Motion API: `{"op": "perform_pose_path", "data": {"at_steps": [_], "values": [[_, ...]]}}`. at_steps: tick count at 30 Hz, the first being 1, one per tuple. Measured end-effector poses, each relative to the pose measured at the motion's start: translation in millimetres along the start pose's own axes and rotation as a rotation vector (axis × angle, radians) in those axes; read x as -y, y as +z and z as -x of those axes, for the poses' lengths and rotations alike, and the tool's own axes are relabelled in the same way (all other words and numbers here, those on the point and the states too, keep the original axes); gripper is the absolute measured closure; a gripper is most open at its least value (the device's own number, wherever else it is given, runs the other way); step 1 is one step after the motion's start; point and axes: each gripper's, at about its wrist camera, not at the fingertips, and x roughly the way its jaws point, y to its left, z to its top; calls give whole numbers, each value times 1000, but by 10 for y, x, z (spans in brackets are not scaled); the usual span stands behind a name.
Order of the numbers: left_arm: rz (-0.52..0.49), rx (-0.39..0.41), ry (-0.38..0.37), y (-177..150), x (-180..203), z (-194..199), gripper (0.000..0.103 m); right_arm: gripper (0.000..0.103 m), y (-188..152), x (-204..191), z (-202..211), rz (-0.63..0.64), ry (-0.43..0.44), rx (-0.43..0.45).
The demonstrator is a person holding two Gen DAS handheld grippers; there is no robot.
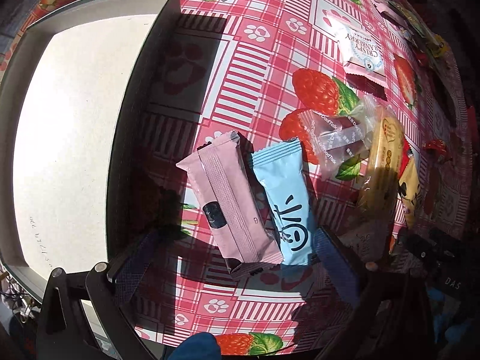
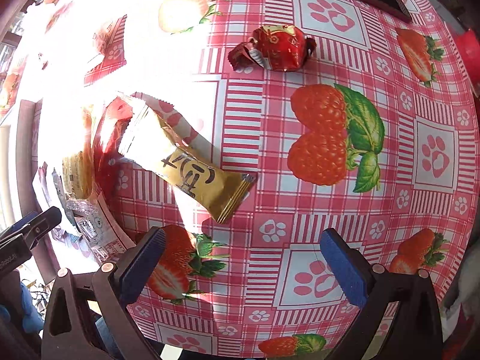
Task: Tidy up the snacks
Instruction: 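Grasp the pink snack bar with the left tool while the right tool grasps the gold wrapper snack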
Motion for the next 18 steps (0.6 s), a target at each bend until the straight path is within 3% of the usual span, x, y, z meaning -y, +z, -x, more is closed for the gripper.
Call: {"op": "perform_pose_path", "data": {"at_steps": [8,14,18], "values": [[55,22,-27,-84,-193,102,0,0,367,-538,-113,177,-68,16],[125,12,10,-179,-429,161,0,0,571,-587,-209,208,-80,10],[31,21,122,-118,-282,119,0,0,625,-463,-334,240,-74,5]]}}
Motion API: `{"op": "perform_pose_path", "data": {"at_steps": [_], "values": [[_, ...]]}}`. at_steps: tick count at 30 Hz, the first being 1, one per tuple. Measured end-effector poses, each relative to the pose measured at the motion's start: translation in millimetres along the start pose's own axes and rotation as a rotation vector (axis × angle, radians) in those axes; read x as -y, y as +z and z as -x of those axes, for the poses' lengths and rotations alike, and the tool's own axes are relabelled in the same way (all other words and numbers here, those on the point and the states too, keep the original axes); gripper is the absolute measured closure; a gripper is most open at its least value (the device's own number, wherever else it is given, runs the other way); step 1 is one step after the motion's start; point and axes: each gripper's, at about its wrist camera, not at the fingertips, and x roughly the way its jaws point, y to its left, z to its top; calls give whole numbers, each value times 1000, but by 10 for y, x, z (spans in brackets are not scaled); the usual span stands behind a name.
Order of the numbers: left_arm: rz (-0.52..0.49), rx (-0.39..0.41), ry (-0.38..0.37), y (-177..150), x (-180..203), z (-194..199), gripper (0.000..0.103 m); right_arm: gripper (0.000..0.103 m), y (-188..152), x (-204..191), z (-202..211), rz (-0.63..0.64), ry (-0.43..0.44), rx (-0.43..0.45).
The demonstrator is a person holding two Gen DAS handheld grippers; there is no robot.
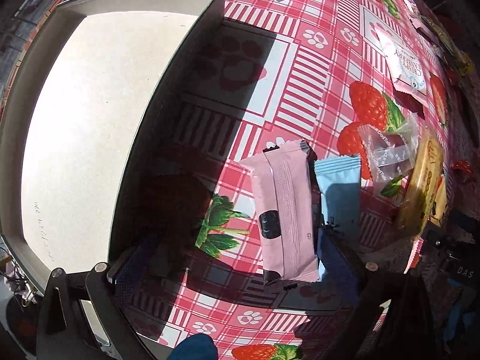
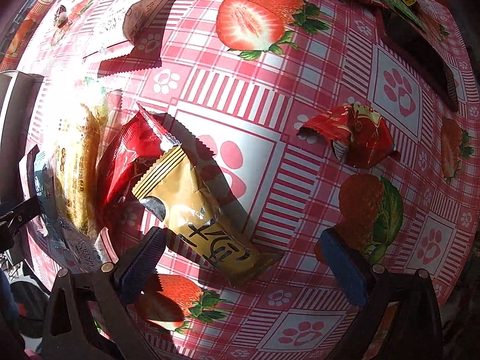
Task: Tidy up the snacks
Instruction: 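Grasp the pink snack bar with the left tool while the right tool grasps the gold wrapper snack, then carry both snacks over the white tray and open both tools to drop them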
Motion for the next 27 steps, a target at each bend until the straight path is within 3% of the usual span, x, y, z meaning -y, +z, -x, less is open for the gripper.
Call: {"op": "perform_pose_path", "data": {"at_steps": [2,6,9,12,13,16,17,18,19,21,27], "values": [[-25,16,-3,6,49,29,0,0,153,-2,-84,21,19,13],[-19,-28,-5,49,36,57,0,1,278,-99,-115,42,15,21],[-43,-53,-8,359,42,-4,5,13,331,-131,-93,39,15,25],[-117,-20,1,423,233,60,22,54,320,-165,118,39,12,53],[-148,-11,6,425,278,92,26,79,327,-163,157,38,13,63],[-208,-2,-1,458,454,147,49,79,338,-89,172,-17,79,50],[-218,4,-13,477,456,178,67,79,327,-53,174,-45,108,48],[-221,1,-41,494,461,218,78,79,310,-19,179,-76,136,45],[-213,-10,-74,527,563,248,78,79,289,13,185,-107,164,43],[-198,-7,-109,462,420,327,78,79,233,57,207,-157,212,41],[-231,49,-102,156,-51,777,78,79,80,-19,389,-196,269,59]]}}
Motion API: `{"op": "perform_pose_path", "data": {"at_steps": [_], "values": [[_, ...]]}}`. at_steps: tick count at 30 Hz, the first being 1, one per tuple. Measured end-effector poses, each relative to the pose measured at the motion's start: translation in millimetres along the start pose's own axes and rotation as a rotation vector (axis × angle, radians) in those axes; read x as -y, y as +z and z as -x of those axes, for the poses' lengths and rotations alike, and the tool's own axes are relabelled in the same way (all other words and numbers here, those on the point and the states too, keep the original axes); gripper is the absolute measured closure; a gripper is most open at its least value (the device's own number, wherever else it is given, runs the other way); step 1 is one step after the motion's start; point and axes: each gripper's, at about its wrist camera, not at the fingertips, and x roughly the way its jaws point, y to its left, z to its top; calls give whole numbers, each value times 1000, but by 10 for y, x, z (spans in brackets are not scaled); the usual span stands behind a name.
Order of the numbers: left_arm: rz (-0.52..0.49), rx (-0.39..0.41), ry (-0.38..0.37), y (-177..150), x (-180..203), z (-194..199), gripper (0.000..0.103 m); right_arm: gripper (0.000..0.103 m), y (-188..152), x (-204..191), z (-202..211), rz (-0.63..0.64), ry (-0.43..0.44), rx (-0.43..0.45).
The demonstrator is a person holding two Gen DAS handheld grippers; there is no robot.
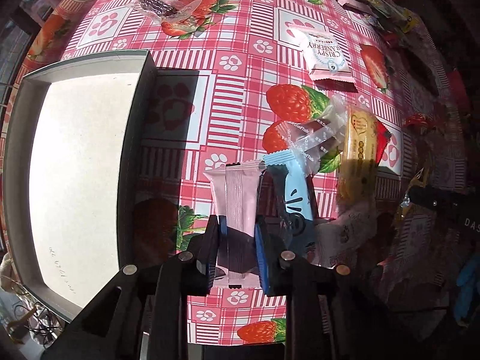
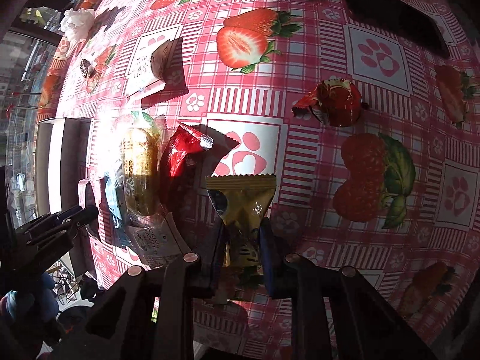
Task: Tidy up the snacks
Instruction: 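Carry both snacks over the white tray and open both tools to drop them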
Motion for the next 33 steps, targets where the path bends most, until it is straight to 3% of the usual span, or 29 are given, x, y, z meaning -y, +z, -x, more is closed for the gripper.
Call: {"op": "perform_pose_path", "data": {"at_steps": [8,11,13,14,18,33], "values": [[-50,85,58,-195,-50,610,78,79,-106,-494,79,51,25,23],[-33,106,65,-522,-397,777,78,79,-46,-721,80,86,30,31],[-15,115,71,-484,-441,809,78,79,-82,-880,158,110,33,38],[-6,121,71,-318,-404,734,78,79,-52,-904,152,120,35,41],[18,141,89,-276,-487,744,78,79,-6,-1121,237,164,51,47],[148,127,202,-416,-1363,690,78,79,154,-2380,83,357,156,-4]]}}
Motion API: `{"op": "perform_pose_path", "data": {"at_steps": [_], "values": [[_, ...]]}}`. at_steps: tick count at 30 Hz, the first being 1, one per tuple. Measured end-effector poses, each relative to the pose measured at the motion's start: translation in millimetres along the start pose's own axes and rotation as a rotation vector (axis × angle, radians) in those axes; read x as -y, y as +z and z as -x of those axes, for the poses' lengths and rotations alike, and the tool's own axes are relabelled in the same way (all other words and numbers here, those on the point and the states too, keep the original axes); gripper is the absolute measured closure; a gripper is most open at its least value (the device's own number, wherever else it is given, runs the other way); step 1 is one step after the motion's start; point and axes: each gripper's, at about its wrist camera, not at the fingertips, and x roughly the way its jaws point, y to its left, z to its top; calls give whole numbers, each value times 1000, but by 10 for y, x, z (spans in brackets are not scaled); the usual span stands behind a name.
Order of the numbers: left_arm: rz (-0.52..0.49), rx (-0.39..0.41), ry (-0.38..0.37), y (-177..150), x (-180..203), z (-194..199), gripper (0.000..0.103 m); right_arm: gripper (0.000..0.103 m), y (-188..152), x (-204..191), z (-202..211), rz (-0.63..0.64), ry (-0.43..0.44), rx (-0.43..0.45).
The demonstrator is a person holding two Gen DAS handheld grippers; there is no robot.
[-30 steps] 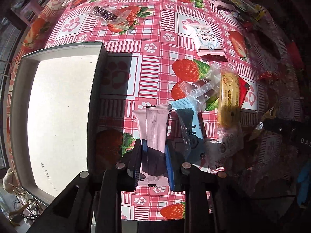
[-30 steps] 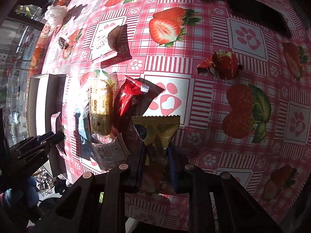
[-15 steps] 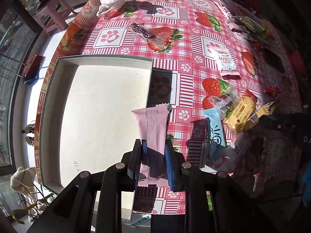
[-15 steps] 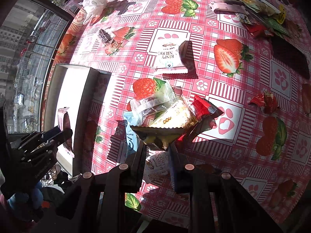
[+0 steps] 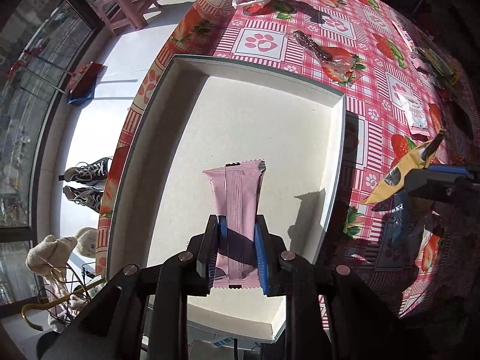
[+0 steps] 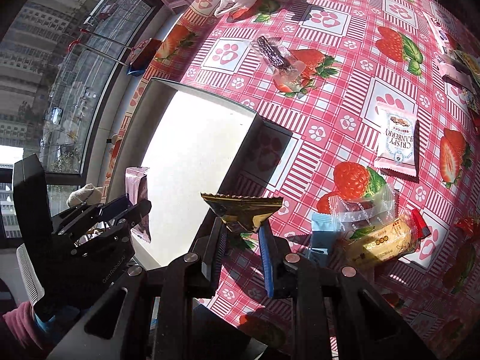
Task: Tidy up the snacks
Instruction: 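Carry both snacks over the white tray and open both tools to drop them, then grasp the light blue bar with the left tool while the right tool grasps the Crispy Cranberry packet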
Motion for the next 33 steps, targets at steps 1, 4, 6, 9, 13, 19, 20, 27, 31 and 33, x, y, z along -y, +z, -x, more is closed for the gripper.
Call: {"op": "perform_pose_path", "data": {"at_steps": [1,4,6,9,13,19,20,27,31,33], "values": [[1,-5,12,-11,-45,-26,78,79,39,-94,-49,15,10,-8],[5,-21,42,-57,-154,-96,77,79,134,-357,-226,57,38,-42],[16,-32,52,-83,-215,-125,70,79,192,-483,-353,76,38,-69],[29,-33,70,-103,-275,-133,35,79,255,-578,-502,79,31,-100],[21,-7,96,-94,-279,-91,25,42,298,-544,-576,56,6,-135],[4,8,97,-41,-193,-17,25,13,241,-340,-484,20,-67,-106],[-2,12,98,-31,-171,-5,25,13,237,-283,-465,11,-78,-105],[-59,29,104,1,31,72,25,13,57,50,-372,-48,-131,-109],[-90,34,108,18,153,105,25,13,-61,255,-329,-90,-157,-110],[-108,33,109,35,217,110,25,13,-131,365,-297,-103,-176,-109]]}}
